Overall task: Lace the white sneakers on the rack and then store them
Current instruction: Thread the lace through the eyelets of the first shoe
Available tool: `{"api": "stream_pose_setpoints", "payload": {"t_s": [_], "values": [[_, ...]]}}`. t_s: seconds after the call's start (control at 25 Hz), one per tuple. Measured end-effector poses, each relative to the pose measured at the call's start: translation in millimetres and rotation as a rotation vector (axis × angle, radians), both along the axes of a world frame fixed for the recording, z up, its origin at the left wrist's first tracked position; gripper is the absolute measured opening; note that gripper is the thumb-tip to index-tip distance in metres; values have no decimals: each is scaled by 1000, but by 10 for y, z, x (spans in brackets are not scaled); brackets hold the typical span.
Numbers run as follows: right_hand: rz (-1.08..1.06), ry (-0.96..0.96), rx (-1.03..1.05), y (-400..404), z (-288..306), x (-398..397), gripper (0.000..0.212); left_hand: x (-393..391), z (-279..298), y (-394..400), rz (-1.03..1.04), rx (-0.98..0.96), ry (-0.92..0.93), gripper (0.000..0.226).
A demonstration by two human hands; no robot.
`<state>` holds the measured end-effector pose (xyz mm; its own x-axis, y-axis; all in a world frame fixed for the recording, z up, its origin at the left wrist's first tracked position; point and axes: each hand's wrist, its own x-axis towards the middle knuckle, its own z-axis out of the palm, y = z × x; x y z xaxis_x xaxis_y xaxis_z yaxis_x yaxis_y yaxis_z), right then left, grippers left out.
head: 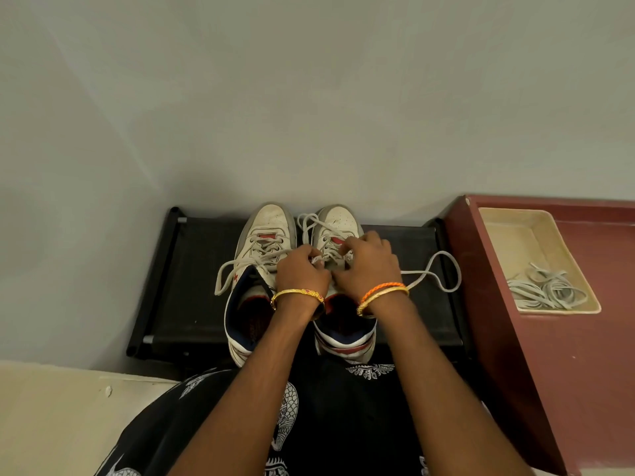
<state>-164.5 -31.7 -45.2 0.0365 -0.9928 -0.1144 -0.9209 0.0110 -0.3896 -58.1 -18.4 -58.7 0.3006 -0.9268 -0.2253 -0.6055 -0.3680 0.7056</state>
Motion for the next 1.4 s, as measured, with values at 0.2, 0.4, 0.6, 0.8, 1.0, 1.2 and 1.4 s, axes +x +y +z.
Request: {"api": "stream_pose_setpoints", "payload": {"t_s": [0.2,0.4,0.6,0.8,1.0,1.2,1.4], "values": [[-137,84,80,-58,-45,106,35,3,-10,1,-47,-30,-11,25],[-375,-326,178,-78,-38,-47,10,-14,65,-9,-205,-122,-158,40],[-464,-545,268,-136,-73,-185,8,-27,54,-126,-429,-108,-399,35],[-497,-630,316,-156,-99,-199,11,-61,47,-156,-511,0,-557,32],[-517,-621,268,-106,-128,-167,6,20,-40,-196,-505,27,-307,28],[-561,-592,191,-85,-157,-107,5,20,-30,-245,14,117,317,14],[-562,-590,192,-60,-142,-114,6,17,57,-185,-71,-47,325,15]]}}
